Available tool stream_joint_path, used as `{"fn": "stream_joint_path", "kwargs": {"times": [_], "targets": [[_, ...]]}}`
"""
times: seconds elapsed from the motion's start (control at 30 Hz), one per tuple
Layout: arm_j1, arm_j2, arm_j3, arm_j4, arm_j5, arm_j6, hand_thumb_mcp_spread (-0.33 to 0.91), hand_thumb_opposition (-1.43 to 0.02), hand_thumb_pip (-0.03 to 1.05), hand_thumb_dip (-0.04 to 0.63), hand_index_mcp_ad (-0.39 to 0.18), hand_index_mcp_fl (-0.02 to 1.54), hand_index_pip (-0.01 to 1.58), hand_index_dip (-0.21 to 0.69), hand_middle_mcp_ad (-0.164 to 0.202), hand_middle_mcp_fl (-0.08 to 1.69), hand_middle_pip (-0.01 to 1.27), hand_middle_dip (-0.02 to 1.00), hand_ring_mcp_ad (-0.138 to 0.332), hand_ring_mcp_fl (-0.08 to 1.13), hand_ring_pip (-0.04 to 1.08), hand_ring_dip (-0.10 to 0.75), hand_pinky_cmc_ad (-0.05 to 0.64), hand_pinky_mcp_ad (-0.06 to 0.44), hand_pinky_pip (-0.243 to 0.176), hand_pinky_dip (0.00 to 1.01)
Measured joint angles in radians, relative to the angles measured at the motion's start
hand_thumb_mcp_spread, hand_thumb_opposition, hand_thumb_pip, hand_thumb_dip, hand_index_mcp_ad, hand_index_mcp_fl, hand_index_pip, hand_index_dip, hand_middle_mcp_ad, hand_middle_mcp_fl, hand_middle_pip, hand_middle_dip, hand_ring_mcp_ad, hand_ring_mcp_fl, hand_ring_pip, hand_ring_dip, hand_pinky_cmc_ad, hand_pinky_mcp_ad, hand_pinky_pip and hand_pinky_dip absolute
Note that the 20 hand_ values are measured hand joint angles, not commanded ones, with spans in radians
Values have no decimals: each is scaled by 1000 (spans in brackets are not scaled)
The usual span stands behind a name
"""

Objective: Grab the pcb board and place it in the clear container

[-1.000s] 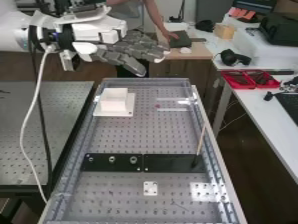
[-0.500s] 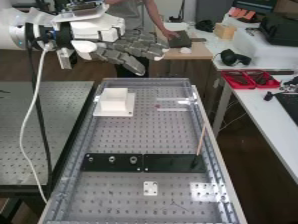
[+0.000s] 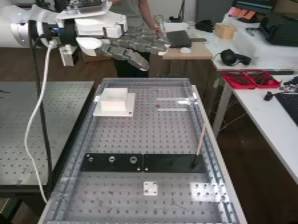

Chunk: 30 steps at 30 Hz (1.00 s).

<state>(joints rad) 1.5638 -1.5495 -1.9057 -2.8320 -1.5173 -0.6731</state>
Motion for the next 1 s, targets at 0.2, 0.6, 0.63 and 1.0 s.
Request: {"fn": "stream_joint_path", "kwargs": {"times": [0.2,0.6,0.63,1.0], "targets": [[9,3,1,-7,3,-13,227,-759,499,112,-42,140,152,283,75,9,138,138,234,2,72,28,396,278,-138,670],[5,-3,22,-33,-22,-17,241,-759,499,112,-42,136,133,304,75,7,134,138,234,2,72,28,414,281,-138,670],[4,-4,24,-33,-26,-17,241,-759,499,112,-42,136,133,304,75,7,134,138,234,2,72,28,414,281,-138,670],[-9,-12,31,-38,-45,-10,241,-759,487,113,-40,138,136,316,77,7,138,138,237,2,72,28,414,278,-138,654]]}}
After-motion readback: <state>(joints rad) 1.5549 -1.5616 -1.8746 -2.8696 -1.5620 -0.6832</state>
